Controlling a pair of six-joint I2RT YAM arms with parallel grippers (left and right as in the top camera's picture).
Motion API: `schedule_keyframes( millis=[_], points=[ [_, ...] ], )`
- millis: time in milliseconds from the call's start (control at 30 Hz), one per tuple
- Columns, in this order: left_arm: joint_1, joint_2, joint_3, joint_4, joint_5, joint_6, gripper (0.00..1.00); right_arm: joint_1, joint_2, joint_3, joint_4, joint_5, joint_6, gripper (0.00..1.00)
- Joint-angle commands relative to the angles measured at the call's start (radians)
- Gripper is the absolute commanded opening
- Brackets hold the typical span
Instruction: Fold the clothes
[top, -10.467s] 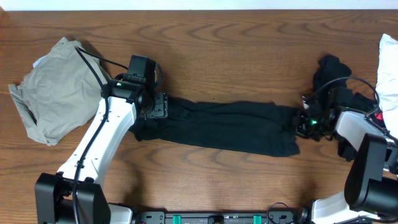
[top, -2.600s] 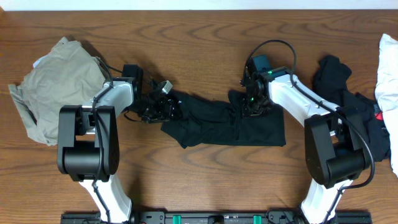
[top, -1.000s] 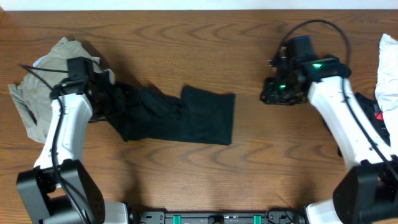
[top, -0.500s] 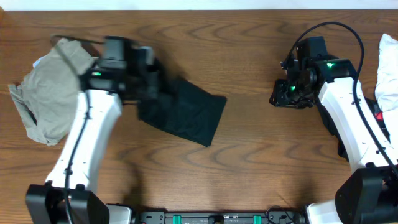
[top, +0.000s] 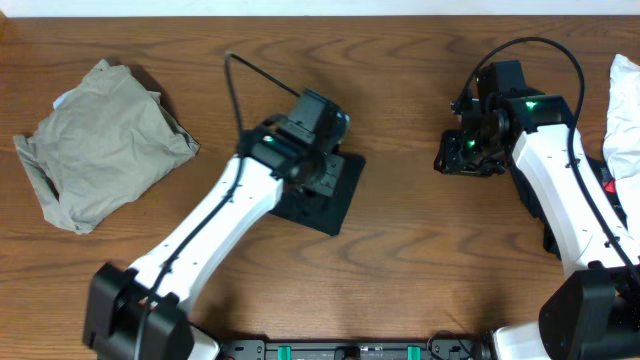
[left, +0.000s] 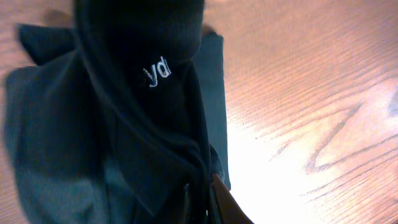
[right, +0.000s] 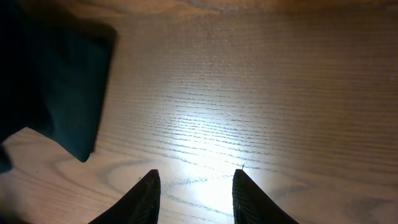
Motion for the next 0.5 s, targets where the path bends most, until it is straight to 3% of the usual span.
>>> schedule_keyframes(
  millis=[0,67,167,200,467],
  points=[
    [-0.019,0.025,0.018,0.0,-0.017,-0.006,0.11,-0.01,-0.007,0.012,-0.005,0.002,-0.015,0.36],
    [-0.023,0.029,0.018,0.001,-0.018,-0.005,0.17,-0.01,-0.007,0.012,-0.005,0.002,-0.015,0.36],
    [-0.023,0.029,0.018,0.0,-0.017,-0.005,0.4,-0.009,-0.007,0.012,-0.005,0.002,-0.015,0.36],
    [-0.023,0.029,0.018,0.0,-0.016,-0.006,0.43,-0.009,-0.007,0.012,-0.005,0.002,-0.015,0.36],
    [-0.005,-0.002,0.018,-0.018,-0.076,-0.003,0.45,-0.006,-0.007,0.012,-0.004,-0.008,-0.023,0.37]
  ],
)
